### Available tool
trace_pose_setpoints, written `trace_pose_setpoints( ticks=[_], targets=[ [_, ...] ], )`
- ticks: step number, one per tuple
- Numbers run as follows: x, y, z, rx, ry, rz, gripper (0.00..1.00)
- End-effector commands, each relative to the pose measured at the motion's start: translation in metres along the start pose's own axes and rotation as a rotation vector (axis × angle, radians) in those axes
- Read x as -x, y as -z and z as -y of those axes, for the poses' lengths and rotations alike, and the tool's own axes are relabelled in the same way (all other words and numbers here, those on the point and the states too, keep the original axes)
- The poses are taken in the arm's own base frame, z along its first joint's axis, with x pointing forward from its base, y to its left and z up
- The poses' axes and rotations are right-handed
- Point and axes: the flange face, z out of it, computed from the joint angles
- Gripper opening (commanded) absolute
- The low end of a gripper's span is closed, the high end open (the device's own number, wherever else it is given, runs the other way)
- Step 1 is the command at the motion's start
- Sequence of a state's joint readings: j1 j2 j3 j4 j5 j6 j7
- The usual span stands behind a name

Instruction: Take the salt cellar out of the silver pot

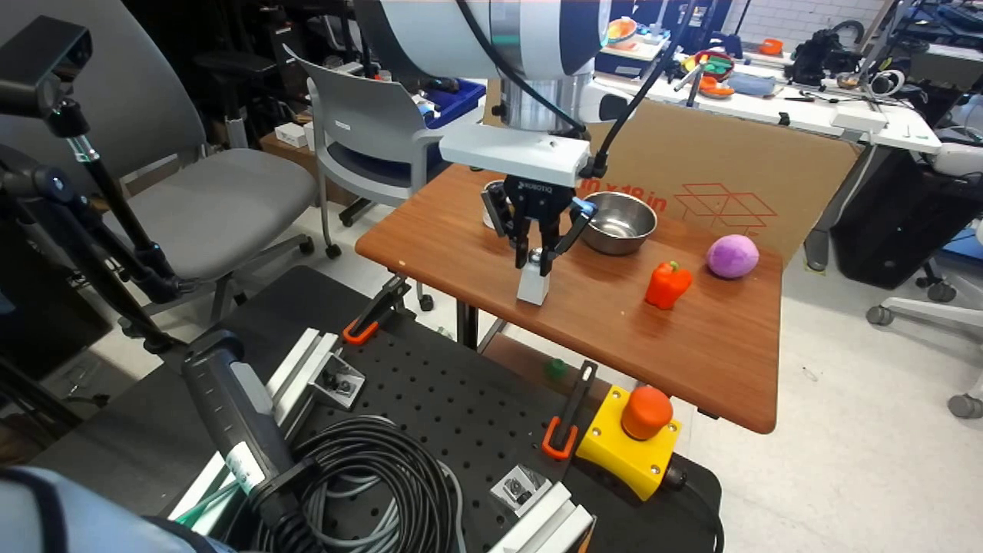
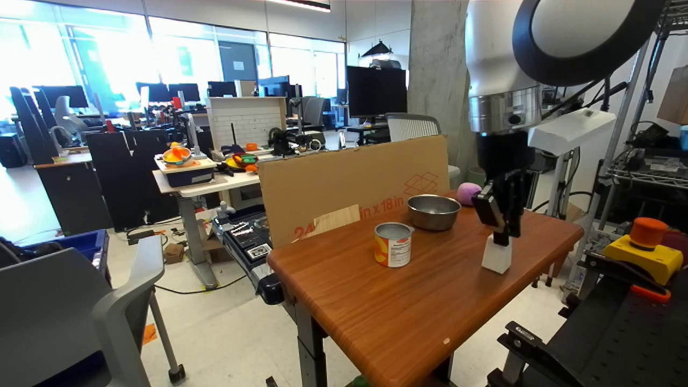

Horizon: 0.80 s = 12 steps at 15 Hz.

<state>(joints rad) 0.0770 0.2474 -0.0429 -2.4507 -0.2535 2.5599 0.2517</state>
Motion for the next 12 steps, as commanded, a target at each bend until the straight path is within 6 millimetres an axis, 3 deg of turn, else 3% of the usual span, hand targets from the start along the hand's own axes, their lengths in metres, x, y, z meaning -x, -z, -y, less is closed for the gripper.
trace_pose_setpoints(
  ticks=[1,3,6,8,11,12],
  targets=[
    [-0.015,-0.014,-0.005,0.035,0.007,0.021,0.57],
    [-0.016,-0.011,-0.005,0.033,0.018,0.047,0.63],
    [-0.016,0.007,-0.002,0.027,0.037,0.072,0.86],
    [-0.021,0.037,-0.003,0.037,0.027,0.066,1.00],
    [-0.030,0.104,-0.022,-0.088,-0.134,0.040,1.00],
    [-0.033,0.061,-0.008,-0.027,-0.074,0.040,1.00]
  ],
)
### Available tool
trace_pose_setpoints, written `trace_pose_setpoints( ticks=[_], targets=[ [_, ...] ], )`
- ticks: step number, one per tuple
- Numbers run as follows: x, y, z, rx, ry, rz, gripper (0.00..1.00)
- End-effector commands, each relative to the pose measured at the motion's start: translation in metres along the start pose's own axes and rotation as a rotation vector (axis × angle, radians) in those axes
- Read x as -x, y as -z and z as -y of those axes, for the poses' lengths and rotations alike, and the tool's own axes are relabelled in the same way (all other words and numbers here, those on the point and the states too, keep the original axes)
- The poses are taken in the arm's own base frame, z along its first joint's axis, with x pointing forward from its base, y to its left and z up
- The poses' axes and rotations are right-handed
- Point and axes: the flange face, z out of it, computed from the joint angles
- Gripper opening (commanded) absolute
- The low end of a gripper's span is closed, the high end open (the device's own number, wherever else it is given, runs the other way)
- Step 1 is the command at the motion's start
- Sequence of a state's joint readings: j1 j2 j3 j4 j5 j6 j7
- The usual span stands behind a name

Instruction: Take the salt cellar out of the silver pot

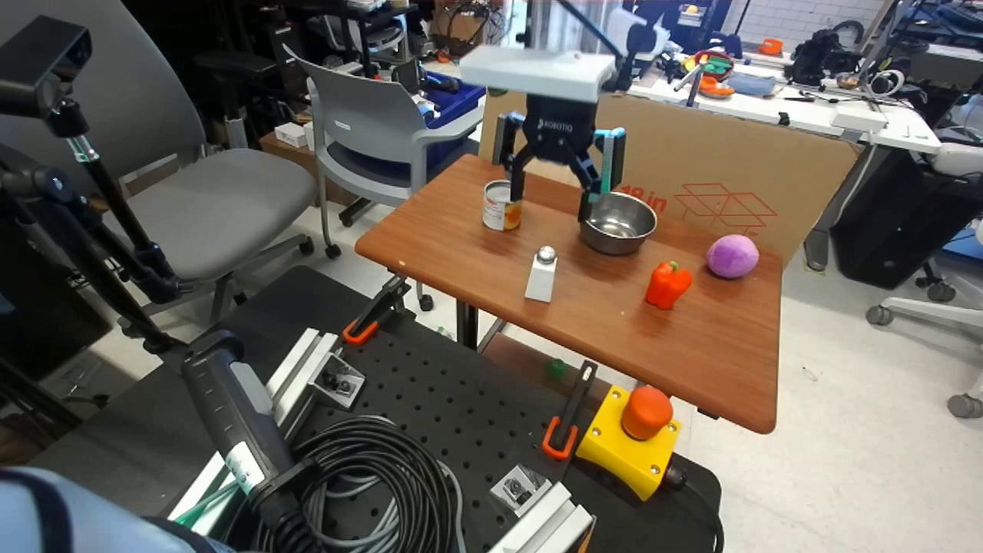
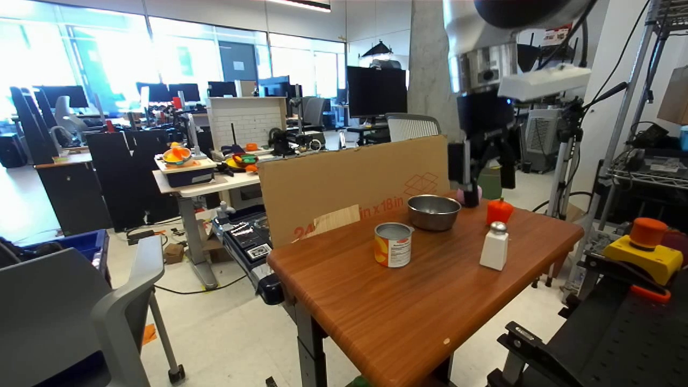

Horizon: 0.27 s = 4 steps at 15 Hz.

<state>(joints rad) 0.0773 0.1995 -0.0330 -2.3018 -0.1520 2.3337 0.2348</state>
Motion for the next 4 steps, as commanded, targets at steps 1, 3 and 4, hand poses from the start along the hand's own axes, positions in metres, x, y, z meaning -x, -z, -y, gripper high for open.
trace_pose_setpoints(
  ticks=[1,3,4],
  targets=[
    [-0.002,0.021,-0.005,-0.025,-0.030,-0.004,1.00],
    [0.000,0.044,-0.013,-0.044,-0.057,-0.016,1.00],
    [0.001,0.046,-0.014,-0.047,-0.060,-0.019,1.00]
  ],
)
